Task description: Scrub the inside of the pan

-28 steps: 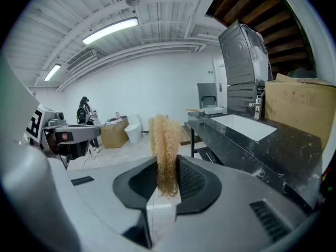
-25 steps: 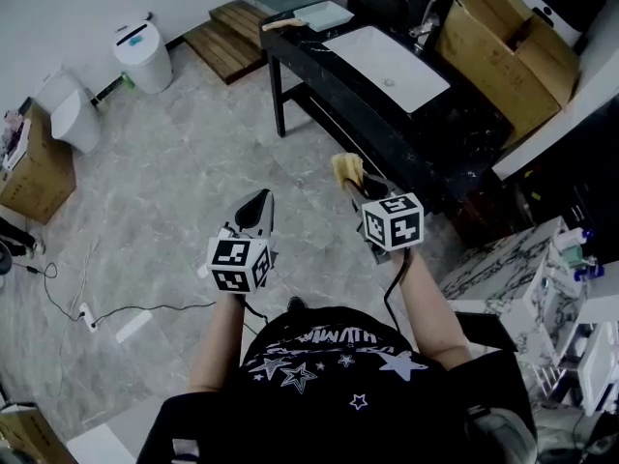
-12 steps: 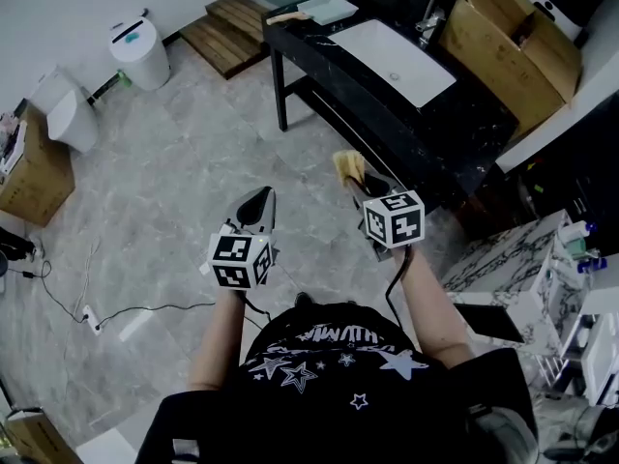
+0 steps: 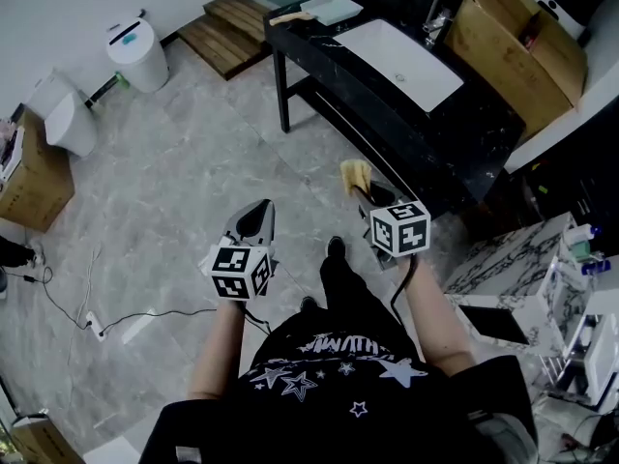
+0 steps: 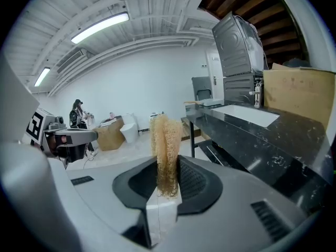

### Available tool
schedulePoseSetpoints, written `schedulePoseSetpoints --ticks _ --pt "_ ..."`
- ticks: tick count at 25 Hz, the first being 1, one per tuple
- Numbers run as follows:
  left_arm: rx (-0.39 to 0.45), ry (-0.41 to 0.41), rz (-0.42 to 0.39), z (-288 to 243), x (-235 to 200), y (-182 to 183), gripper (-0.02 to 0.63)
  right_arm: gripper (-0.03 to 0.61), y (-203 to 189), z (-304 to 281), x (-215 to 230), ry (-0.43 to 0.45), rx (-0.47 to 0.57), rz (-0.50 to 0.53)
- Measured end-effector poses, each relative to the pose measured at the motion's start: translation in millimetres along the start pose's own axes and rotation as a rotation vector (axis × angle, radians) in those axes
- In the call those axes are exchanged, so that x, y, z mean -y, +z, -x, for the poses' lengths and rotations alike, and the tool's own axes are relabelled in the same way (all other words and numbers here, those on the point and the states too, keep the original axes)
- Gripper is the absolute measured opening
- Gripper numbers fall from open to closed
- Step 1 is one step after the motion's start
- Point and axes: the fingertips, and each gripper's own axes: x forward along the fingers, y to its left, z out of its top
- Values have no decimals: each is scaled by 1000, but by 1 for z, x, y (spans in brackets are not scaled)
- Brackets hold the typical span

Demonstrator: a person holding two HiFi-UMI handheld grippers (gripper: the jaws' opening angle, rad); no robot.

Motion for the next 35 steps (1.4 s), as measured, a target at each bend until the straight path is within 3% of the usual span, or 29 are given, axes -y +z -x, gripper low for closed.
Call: schedulePoseSetpoints --ticks 8,22,35 --pt "-13 31 -6 -50 -31 15 8 87 30 -64 32 23 3 -9" --pt "4 55 3 -221 -107 101 8 87 141 -203 132 101 -10 -24" --pt "-9 53 -19 -336 -139 159 8 87 217 -275 192 170 -2 -94"
